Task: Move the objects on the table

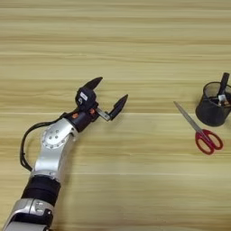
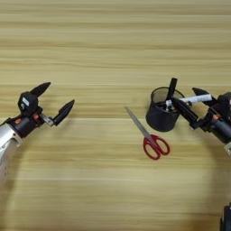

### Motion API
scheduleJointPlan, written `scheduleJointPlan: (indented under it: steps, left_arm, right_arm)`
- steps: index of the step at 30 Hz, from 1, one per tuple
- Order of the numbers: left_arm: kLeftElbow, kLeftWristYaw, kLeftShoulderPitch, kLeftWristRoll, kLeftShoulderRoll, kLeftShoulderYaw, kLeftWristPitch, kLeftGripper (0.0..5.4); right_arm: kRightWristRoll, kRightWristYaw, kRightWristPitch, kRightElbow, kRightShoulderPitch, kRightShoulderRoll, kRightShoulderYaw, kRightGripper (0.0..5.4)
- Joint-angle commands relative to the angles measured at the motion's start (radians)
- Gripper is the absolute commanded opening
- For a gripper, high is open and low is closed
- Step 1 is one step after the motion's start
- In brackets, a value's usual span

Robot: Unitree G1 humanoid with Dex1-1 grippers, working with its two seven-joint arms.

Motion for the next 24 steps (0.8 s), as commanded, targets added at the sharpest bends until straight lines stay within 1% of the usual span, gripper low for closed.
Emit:
scheduleJointPlan:
  steps: [1, 7, 11, 15, 20, 24]
  left_arm:
    - [0.011, -0.003, -0.005, 0.006, 0.005, 0.001, -0.01, 5.4]
    - [0.014, -0.003, -0.005, 0.006, 0.003, 0.0, -0.009, 5.4]
    - [0.017, -0.002, -0.007, 0.007, 0.0, -0.001, -0.009, 5.4]
    - [0.02, -0.001, -0.008, 0.007, -0.003, -0.002, -0.01, 5.4]
    - [0.021, 0.0, -0.009, 0.008, -0.005, -0.003, -0.009, 5.4]
    - [0.021, 0.001, -0.008, 0.007, -0.006, -0.003, -0.01, 5.4]
  right_arm:
    - [0.008, 0.015, 0.002, -0.002, -0.03, 0.014, 0.002, 5.37]
    - [-0.002, 0.029, 0.009, -0.024, -0.045, 0.025, 0.018, 5.37]
    - [-0.017, 0.029, 0.012, -0.029, -0.08, 0.036, 0.048, 5.37]
    - [-0.031, 0.023, 0.014, -0.02, -0.129, 0.041, 0.078, 5.37]
    - [-0.047, 0.02, 0.014, -0.014, -0.165, 0.04, 0.099, 5.37]
    - [-0.059, 0.018, 0.009, -0.001, -0.177, 0.04, 0.109, 5.37]
